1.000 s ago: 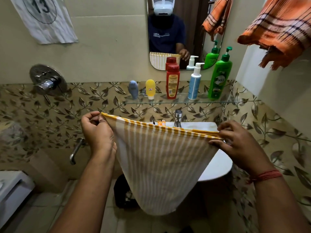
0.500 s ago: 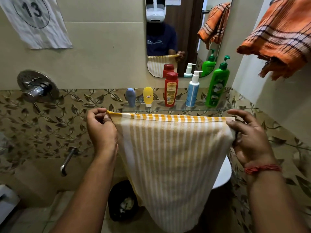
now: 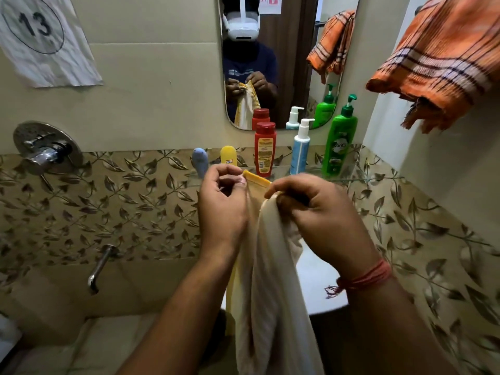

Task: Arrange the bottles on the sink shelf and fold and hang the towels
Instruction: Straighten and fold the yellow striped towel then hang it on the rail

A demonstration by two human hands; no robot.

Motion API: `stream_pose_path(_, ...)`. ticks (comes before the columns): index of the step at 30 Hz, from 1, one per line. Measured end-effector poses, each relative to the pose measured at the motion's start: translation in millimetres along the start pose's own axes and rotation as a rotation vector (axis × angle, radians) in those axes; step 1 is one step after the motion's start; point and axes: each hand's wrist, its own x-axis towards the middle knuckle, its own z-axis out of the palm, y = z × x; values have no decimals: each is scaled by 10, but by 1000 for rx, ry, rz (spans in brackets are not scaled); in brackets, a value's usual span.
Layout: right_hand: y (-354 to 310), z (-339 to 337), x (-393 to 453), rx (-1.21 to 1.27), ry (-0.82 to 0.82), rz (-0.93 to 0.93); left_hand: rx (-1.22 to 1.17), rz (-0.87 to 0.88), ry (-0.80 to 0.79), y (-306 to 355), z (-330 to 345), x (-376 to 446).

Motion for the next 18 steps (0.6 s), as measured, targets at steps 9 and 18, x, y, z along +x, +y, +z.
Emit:
stream_pose_path(9, 75, 60, 96, -88, 81, 1, -150, -79, -149, 50, 41, -187)
stream_pose_path(18, 134, 152, 73, -170, 196, -48, -227, -90, -325, 78, -52, -216)
